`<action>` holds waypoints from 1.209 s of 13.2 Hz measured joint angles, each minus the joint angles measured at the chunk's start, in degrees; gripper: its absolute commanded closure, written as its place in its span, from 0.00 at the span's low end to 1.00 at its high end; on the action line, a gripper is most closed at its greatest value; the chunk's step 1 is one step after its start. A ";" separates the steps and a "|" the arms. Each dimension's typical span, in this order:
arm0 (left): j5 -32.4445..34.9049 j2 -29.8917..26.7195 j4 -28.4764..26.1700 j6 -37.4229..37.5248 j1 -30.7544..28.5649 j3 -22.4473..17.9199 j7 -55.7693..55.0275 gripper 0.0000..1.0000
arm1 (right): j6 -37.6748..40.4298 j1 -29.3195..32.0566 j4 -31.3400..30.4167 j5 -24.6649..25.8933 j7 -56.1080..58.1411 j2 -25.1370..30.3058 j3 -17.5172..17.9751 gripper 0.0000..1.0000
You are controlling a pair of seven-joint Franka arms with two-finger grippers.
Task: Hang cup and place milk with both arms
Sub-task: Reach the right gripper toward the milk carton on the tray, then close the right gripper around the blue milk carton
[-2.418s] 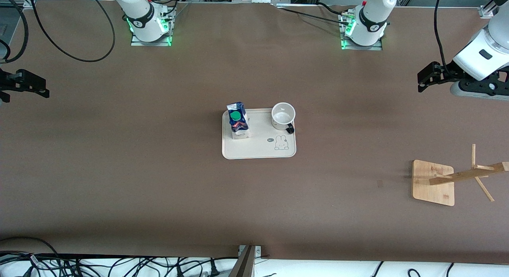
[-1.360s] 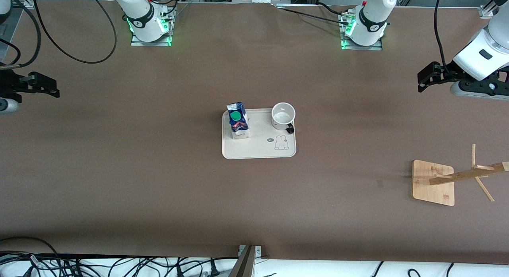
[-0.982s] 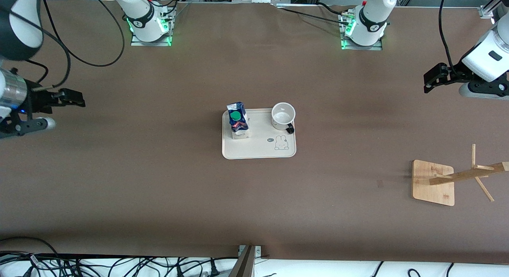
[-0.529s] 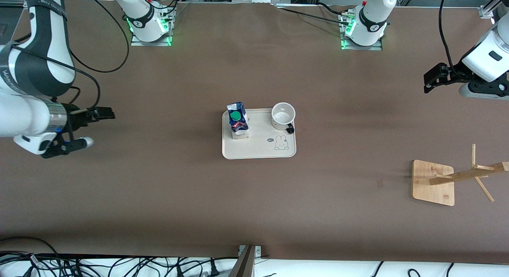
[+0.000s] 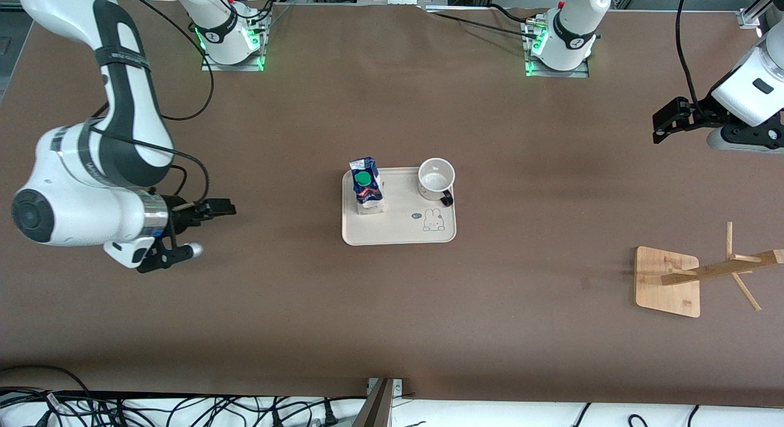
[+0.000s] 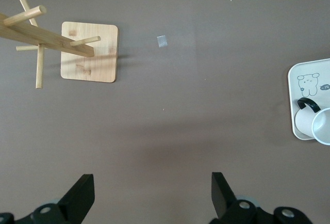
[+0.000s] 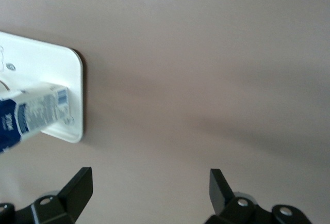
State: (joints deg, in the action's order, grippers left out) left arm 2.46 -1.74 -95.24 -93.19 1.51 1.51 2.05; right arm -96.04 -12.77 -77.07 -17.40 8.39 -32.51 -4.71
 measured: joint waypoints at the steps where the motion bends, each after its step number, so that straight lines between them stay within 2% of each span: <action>1: 0.00 0.00 0.00 0.00 0.00 0.01 0.00 0.00 | -0.75 -1.35 0.15 -0.01 -3.32 0.02 0.60 0.00; 4: -0.01 0.11 0.00 0.09 0.01 0.02 0.00 0.00 | -1.17 -4.90 1.10 -0.02 -13.57 0.18 2.59 0.00; 9: -0.01 0.41 0.00 0.11 0.05 0.29 0.00 0.00 | -3.07 -6.33 1.42 -0.02 -24.80 0.82 8.16 0.00; 16: -0.01 0.46 0.00 0.12 0.07 0.40 0.00 0.00 | -10.92 -14.12 0.84 -0.03 -37.46 -0.49 8.81 0.00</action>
State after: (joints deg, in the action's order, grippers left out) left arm 2.45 -1.29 -95.24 -93.07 1.59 1.91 2.05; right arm -106.97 -26.89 -76.22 -17.43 -29.07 -32.99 4.10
